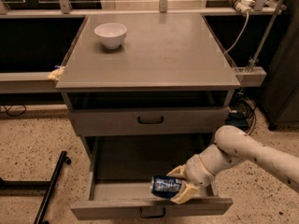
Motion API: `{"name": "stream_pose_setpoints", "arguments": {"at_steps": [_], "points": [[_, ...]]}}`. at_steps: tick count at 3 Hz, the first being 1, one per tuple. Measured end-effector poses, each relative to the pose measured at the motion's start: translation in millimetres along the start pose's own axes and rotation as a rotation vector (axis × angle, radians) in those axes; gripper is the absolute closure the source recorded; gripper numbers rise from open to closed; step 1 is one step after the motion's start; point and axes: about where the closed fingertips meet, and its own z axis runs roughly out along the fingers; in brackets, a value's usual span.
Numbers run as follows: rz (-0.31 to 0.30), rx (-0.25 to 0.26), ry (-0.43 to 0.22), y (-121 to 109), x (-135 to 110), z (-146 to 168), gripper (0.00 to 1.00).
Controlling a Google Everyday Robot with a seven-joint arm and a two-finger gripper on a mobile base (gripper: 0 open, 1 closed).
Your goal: Place pepsi can into middle drawer
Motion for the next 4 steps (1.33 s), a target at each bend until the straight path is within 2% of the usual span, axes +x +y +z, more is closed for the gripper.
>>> {"name": "stream_pose_setpoints", "arguments": {"at_steps": [1, 2, 3, 4], "points": [[-0.033, 0.033, 0.037, -4.0, 13.4, 3.6, 1.00], [-0.126, 0.127, 0.080, -26.9, 36.2, 7.9, 1.00], [-0.228, 0.216, 0.101, -60.2, 42.8, 7.6, 1.00], [-0.287, 0.268, 0.094, -91.0, 44.9, 8.3, 1.00]]}}
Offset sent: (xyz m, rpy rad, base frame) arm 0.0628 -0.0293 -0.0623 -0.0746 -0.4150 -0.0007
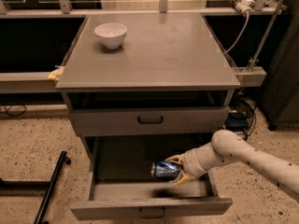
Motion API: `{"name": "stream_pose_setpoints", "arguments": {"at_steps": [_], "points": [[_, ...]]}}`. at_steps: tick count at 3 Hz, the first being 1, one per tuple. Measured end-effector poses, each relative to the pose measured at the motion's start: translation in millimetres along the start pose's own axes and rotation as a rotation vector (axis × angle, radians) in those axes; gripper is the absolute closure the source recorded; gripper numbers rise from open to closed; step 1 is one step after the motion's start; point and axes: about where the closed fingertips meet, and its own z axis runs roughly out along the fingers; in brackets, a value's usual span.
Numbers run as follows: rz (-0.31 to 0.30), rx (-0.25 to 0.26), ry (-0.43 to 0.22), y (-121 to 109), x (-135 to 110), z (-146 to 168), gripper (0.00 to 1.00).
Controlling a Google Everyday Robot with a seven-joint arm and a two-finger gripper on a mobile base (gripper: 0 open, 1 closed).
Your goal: Place pepsi can into middle drawer
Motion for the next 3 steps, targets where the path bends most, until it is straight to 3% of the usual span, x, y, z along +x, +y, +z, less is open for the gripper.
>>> {"name": "stream_pose_setpoints", "arguments": {"at_steps": [2, 3], "points": [[-0.009, 0.030, -0.005, -31.9, 29.4, 24.3, 1.00], [0.030, 0.019, 0.019, -36.2, 55.3, 37.4, 1.00]]}}
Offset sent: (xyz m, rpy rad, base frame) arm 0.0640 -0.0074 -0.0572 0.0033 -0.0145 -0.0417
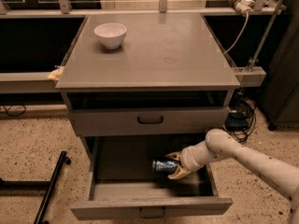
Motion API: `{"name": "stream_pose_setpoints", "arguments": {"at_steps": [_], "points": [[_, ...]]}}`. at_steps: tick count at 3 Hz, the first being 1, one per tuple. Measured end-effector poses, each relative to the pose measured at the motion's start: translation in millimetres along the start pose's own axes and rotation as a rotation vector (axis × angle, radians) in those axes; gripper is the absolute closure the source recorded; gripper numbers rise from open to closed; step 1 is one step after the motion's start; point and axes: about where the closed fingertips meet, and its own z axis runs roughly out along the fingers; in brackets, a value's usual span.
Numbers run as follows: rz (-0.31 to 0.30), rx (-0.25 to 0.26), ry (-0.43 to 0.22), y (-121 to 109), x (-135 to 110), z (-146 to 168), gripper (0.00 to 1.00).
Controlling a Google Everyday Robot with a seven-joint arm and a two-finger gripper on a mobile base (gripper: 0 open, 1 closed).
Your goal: Place pepsi can into middle drawer
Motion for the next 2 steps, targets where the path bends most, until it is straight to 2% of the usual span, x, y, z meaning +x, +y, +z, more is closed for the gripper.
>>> {"name": "stream_pose_setpoints", "arguments": {"at_steps": [1, 2], "points": [[0.027, -0.018, 0.023, -2.6, 21.5, 12.5, 1.00], [0.028, -0.018, 0.024, -2.9, 22.5, 12.9, 0.80]]}}
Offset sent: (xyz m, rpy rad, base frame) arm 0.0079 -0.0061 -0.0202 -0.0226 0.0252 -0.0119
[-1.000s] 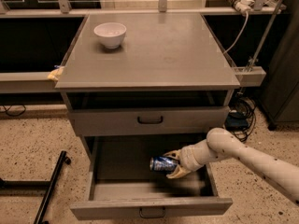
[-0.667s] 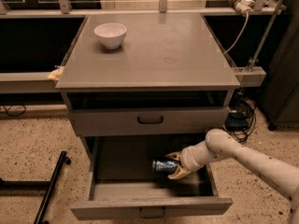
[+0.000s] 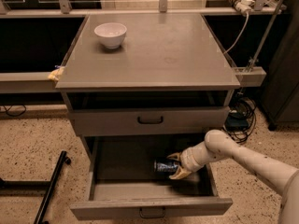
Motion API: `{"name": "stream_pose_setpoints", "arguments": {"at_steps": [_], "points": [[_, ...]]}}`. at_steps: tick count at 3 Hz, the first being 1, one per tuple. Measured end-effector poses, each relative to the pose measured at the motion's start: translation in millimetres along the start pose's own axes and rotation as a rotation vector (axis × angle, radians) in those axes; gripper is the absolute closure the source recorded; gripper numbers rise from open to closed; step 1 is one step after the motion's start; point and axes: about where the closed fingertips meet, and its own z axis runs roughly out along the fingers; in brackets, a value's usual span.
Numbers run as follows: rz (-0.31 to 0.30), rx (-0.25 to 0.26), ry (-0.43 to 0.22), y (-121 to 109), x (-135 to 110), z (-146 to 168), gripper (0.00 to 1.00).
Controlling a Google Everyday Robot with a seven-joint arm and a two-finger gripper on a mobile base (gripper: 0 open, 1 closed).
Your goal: Place pepsi can into middle drawer
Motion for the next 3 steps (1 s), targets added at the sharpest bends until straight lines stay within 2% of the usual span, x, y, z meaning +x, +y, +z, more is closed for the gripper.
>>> {"name": "stream_pose_setpoints", "arguments": {"at_steps": [3], "points": [[0.000, 0.000, 0.000, 0.0, 0.0, 0.1, 0.10]]}}
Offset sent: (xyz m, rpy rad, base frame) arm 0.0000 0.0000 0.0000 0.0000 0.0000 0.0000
